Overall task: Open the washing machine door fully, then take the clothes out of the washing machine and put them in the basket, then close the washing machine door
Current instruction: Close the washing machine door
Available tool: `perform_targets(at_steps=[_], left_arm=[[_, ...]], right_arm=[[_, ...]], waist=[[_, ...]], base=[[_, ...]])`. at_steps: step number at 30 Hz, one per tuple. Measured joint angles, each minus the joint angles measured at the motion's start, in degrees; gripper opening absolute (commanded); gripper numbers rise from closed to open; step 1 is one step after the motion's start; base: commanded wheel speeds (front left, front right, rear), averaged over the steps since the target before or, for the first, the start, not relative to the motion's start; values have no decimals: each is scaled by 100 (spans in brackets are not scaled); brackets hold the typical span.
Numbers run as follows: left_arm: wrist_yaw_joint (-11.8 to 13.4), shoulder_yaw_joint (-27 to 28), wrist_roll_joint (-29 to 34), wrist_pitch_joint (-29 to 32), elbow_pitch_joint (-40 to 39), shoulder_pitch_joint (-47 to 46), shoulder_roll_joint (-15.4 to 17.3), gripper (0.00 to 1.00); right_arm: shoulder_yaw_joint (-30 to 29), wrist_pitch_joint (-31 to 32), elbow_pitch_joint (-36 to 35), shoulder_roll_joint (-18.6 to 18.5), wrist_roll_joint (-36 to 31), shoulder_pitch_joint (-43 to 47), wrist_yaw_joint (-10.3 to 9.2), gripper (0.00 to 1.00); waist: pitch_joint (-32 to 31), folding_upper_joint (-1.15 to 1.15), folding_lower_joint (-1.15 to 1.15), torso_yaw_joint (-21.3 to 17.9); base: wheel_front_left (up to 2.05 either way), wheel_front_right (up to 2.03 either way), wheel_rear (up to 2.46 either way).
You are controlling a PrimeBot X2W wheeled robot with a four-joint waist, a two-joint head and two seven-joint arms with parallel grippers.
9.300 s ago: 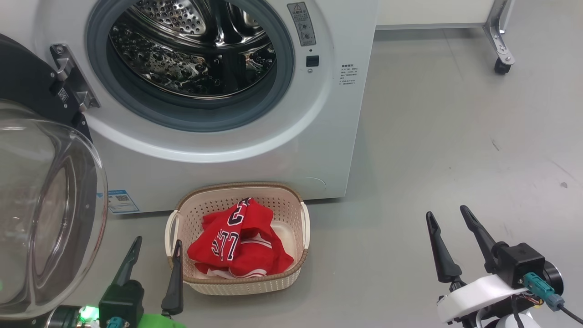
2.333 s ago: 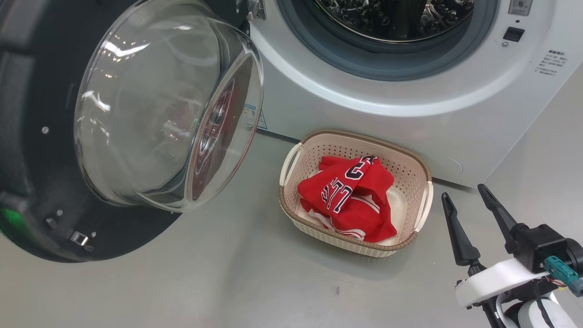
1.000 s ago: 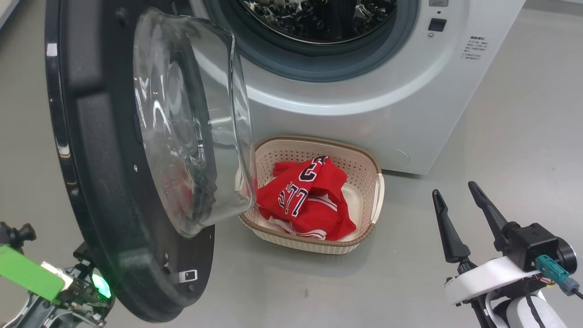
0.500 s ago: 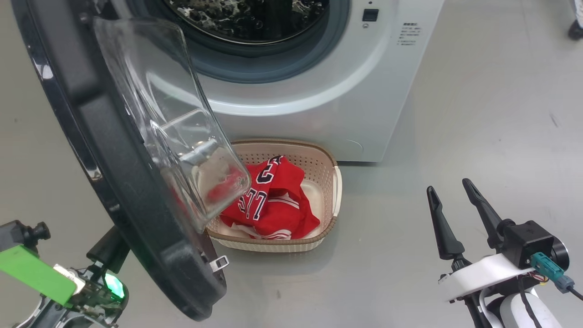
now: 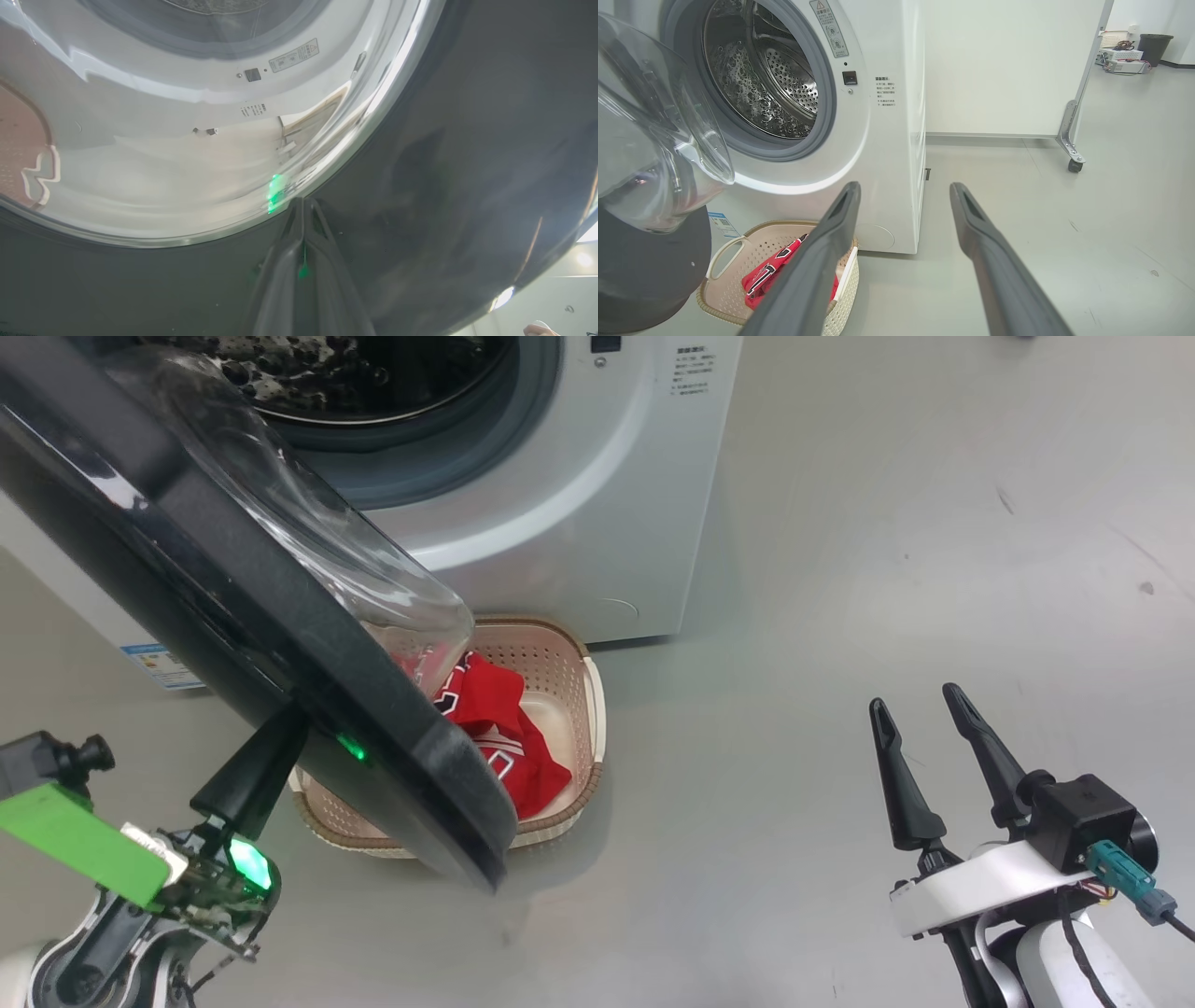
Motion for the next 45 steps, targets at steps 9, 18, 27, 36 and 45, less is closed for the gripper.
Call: perform_targets(at_steps=[9,18,27,36,45], left_arm=[[157,-86,193,-185,252,-811,-59,0],[558,-193,933,-691,1122,-2664,-34,0],[665,-79,1240,-1027,1659,-3426,27,0],[604,-13,1337,-1238,2150,-3903,82,0],[339,-137,1483,-1284,2563,-4086,-60,0]], right_arm=[[3,-78,2,66,90,-241,52,100],[71,-269,191,309,205,-777,249,100],[76,-359,371,405,296,-930,301,100],[31,-402,550,436,297,-1035,311,100],[-5,-452,669,459,297,-1070,345,100]], waist=[[373,0,0,-464],[1208,0,0,-1287],[1530,0,0,-1659],[1692,0,1,-1892],[1688,0,0,-1894]], base=[[0,0,0],[0,0,0],[0,0,0],[0,0,0],[0,0,0]])
